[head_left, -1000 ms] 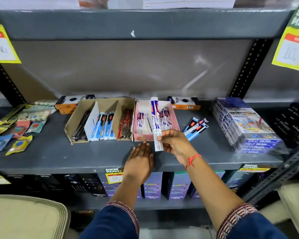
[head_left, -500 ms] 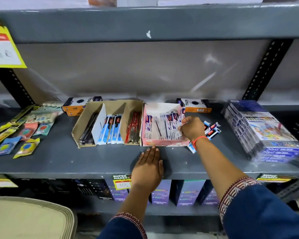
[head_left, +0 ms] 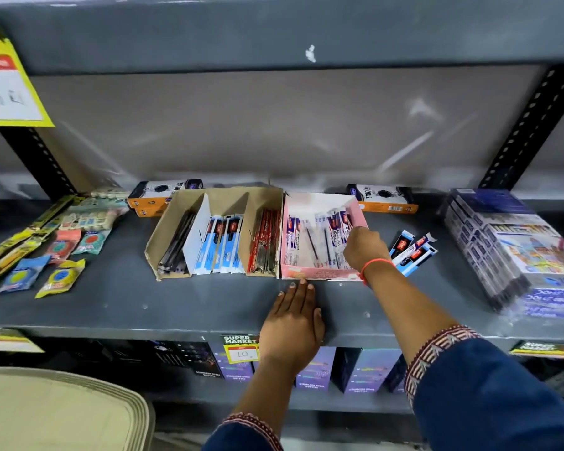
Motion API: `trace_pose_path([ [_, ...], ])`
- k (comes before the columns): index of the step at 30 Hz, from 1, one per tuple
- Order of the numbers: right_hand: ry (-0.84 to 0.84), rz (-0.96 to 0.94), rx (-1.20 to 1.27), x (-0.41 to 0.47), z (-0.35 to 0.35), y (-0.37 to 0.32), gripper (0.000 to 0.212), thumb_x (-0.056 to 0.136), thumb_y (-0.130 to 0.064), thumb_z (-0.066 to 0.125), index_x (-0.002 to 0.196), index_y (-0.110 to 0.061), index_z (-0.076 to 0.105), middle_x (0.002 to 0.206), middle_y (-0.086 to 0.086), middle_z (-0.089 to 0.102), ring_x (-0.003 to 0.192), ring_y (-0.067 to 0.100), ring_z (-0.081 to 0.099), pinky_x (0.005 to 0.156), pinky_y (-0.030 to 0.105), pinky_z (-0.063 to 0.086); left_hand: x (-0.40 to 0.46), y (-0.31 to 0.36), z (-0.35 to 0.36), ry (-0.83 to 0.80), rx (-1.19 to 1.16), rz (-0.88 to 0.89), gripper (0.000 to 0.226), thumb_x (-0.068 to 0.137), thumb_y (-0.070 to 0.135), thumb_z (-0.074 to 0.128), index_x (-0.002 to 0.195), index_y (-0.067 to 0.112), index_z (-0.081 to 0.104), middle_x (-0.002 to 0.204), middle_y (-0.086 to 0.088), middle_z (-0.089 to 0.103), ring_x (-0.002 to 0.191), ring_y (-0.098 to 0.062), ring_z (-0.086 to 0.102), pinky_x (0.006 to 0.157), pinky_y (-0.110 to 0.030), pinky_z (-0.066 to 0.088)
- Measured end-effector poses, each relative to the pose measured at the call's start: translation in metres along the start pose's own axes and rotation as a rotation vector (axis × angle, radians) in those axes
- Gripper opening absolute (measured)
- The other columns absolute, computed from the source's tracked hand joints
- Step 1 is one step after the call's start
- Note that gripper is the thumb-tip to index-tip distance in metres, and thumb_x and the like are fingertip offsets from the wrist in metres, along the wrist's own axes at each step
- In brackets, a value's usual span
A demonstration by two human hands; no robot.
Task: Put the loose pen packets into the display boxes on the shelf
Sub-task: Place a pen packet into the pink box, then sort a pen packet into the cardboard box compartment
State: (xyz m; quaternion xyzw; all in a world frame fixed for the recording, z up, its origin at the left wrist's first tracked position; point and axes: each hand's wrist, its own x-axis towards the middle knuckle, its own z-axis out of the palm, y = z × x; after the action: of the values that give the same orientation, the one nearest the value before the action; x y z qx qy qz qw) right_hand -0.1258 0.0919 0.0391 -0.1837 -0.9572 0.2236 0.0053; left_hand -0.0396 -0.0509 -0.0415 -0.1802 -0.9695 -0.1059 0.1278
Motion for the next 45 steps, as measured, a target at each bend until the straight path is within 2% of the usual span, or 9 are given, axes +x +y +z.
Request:
trace_pose_path([
  [6,0.146,0.013,0.135,0.000,-0.017,0.010,0.026,0.084,0.003,0.039,0.099,0.009,0.059,0.106,0.030,0.064,0.096,0.042,0.061,0.069,0.035,0.042,0.001,-0.002,0.001,0.002,-0.057,-0.006,0.044,0.081,0.027,0.052,0.118,0.006,0.061,0.122,-0.011,0.064,0.111,-0.024,0.062,0.093,-0.039,0.048],
  [8,0.236,0.098,0.243,0.000,-0.025,0.025,0.028,0.083,0.002,0.041,0.105,0.008,0.056,0.112,0.031,0.061,0.102,0.043,0.059,0.074,0.037,0.043,0.001,-0.003,0.004,-0.054,-0.080,-0.002,0.048,0.094,0.028,0.036,0.137,0.008,0.040,0.144,-0.010,0.043,0.133,-0.023,0.039,0.112,-0.034,0.023],
  [10,0.233,0.178,0.247,-0.003,-0.027,0.045,0.033,0.082,0.000,0.043,0.114,0.007,0.052,0.121,0.031,0.056,0.111,0.043,0.056,0.086,0.040,0.046,0.001,-0.006,0.010,-0.073,-0.089,-0.003,0.052,0.097,0.033,0.023,0.145,0.013,0.021,0.154,-0.006,0.024,0.143,-0.019,0.018,0.114,-0.027,0.001],
  [13,0.112,0.265,0.147,-0.010,-0.018,0.063,0.038,0.087,-0.012,0.049,0.122,0.002,0.051,0.129,0.028,0.051,0.118,0.042,0.050,0.095,0.042,0.044,0.001,-0.006,0.013,-0.063,-0.078,-0.020,0.053,0.097,0.035,0.020,0.146,0.015,0.015,0.156,-0.003,0.018,0.144,-0.016,0.010,0.111,-0.024,-0.007],
  [16,0.067,0.300,0.082,-0.016,-0.007,0.064,0.045,0.088,-0.024,0.053,0.127,-0.002,0.048,0.132,0.023,0.047,0.121,0.040,0.045,0.097,0.043,0.042,0.001,-0.007,0.012,-0.068,-0.086,-0.018,0.053,0.097,0.036,0.018,0.146,0.015,0.012,0.157,-0.002,0.015,0.144,-0.015,0.007,0.110,-0.023,-0.010],
  [28,0.151,0.278,0.118,-0.013,-0.005,0.081,0.034,0.089,-0.001,0.039,0.118,0.000,0.057,0.123,0.024,0.057,0.117,0.040,0.050,0.095,0.042,0.045,0.001,-0.008,0.017,-0.071,-0.101,-0.002,0.055,0.097,0.037,0.017,0.146,0.014,0.009,0.157,-0.002,0.011,0.144,-0.017,0.004,0.111,-0.026,-0.010],
  [33,0.234,0.328,0.265,-0.021,-0.009,0.089,0.039,0.084,0.005,0.038,0.119,-0.005,0.051,0.115,0.028,0.058,0.103,0.045,0.057,0.083,0.050,0.053,0.000,-0.008,0.017,-0.066,-0.078,0.002,0.054,0.098,0.037,0.015,0.146,0.014,0.009,0.157,-0.003,0.011,0.145,-0.017,0.003,0.112,-0.027,-0.011],
  [41,0.265,0.414,0.447,-0.019,-0.015,0.103,0.020,0.079,0.005,0.050,0.089,0.001,0.066,0.102,0.028,0.068,0.089,0.040,0.060,0.069,0.029,0.042,0.001,-0.008,0.017,-0.089,-0.067,-0.006,0.054,0.098,0.037,0.015,0.146,0.014,0.008,0.157,-0.002,0.009,0.144,-0.016,0.002,0.110,-0.026,-0.012],
  [45,0.339,0.462,0.600,-0.020,-0.022,0.110,0.018,0.081,-0.004,0.052,0.097,-0.009,0.058,0.105,0.023,0.067,0.095,0.035,0.063,0.075,0.030,0.042,0.001,-0.009,0.017,-0.110,-0.063,-0.016,0.054,0.097,0.037,0.013,0.146,0.016,0.005,0.158,0.000,0.006,0.144,-0.014,0.000,0.110,-0.025,-0.011],
])
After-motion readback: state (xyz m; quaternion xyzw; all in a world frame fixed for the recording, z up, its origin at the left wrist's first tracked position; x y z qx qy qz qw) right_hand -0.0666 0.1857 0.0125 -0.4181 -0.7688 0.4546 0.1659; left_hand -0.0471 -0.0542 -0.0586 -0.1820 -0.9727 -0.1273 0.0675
